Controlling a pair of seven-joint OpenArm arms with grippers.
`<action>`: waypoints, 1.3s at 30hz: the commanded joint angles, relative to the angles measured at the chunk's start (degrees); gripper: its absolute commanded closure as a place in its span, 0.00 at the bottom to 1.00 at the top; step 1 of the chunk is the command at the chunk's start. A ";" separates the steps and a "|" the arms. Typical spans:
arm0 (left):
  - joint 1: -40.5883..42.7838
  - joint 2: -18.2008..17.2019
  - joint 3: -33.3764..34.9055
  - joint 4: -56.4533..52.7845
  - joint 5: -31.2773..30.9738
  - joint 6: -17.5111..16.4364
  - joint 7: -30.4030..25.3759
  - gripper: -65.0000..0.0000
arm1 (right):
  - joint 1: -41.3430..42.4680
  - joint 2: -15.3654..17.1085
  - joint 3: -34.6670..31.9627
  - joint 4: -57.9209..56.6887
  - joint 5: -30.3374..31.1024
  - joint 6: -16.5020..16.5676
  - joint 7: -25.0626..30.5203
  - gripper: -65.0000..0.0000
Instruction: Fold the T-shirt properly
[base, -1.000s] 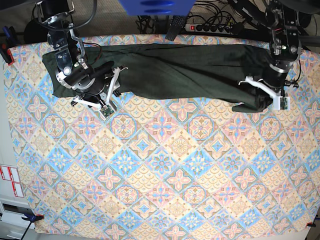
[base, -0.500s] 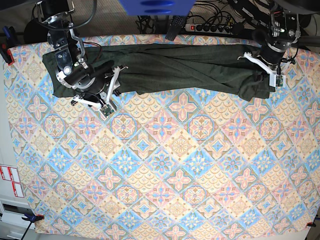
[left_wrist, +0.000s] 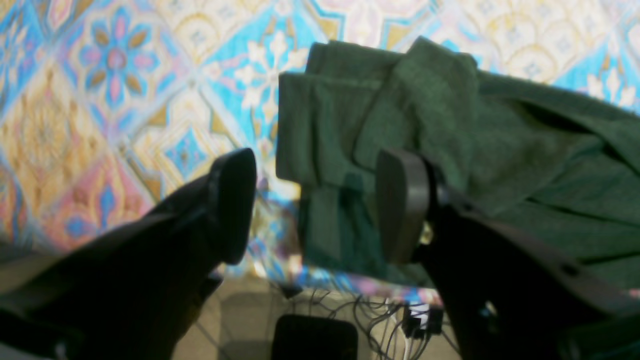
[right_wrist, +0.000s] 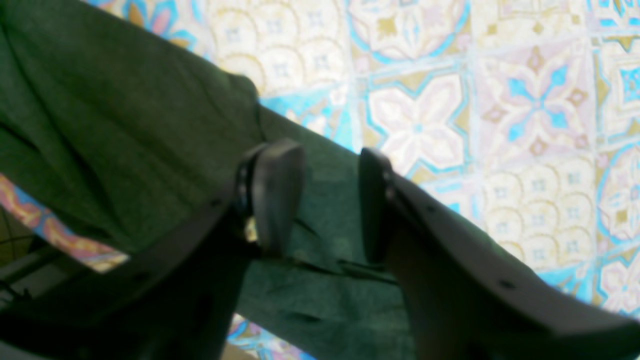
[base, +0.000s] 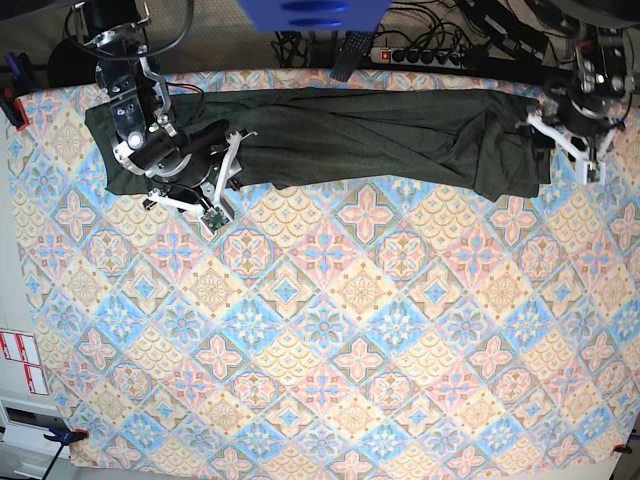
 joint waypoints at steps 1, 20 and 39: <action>-2.04 -4.00 1.29 -2.04 -3.41 0.19 2.20 0.41 | 0.67 0.46 0.22 0.97 0.24 -0.04 0.93 0.68; -16.90 -20.09 16.33 -25.69 -26.53 -7.02 9.14 0.41 | 0.49 0.46 0.22 1.06 0.24 -0.04 0.84 0.68; -17.69 -15.87 16.50 -29.91 -18.53 -7.11 8.70 0.41 | 0.84 0.46 0.22 1.06 0.24 -0.04 0.93 0.68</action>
